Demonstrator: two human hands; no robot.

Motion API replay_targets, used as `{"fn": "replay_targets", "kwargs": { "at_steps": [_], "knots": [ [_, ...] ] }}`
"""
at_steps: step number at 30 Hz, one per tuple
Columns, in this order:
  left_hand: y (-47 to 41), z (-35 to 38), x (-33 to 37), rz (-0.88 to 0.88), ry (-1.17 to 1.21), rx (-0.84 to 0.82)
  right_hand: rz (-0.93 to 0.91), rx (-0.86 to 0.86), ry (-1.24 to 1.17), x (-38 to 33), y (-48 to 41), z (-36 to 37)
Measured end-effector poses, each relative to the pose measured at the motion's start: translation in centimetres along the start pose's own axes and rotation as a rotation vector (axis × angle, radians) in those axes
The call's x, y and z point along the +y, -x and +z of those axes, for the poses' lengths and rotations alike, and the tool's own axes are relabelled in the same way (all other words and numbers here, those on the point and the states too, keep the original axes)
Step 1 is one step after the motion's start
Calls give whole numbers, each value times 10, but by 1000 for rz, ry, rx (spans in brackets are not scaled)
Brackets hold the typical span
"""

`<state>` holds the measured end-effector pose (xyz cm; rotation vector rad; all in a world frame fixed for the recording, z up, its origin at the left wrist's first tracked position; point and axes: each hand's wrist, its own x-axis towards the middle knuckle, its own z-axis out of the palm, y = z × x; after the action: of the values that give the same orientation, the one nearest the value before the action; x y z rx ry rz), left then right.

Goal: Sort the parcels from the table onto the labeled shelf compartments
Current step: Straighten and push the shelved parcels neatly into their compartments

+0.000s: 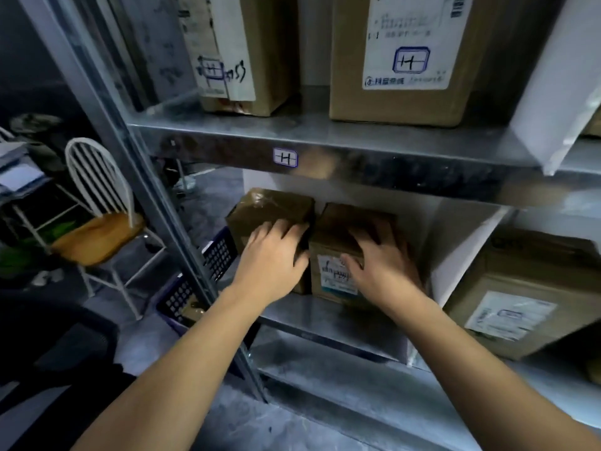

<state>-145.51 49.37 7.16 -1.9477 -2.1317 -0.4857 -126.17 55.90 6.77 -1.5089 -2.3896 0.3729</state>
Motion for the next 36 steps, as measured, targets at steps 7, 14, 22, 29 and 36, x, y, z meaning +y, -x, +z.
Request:
{"fn": "replay_targets", "kwargs": {
  "at_steps": [7,14,22,29,36],
  "knots": [
    [-24,13,0,116,47,-133,117,-27,-84,6,4,7],
    [-32,21,4,243,35,-116,201,51,-92,13,21,4],
    [-37,27,26,331,101,-108,279,82,6,10,26,-1],
    [-37,19,17,323,86,-131,252,100,59,0,28,-1],
    [-34,-3,-43,137,152,-72,81,256,80,-43,10,-2]
  ]
}}
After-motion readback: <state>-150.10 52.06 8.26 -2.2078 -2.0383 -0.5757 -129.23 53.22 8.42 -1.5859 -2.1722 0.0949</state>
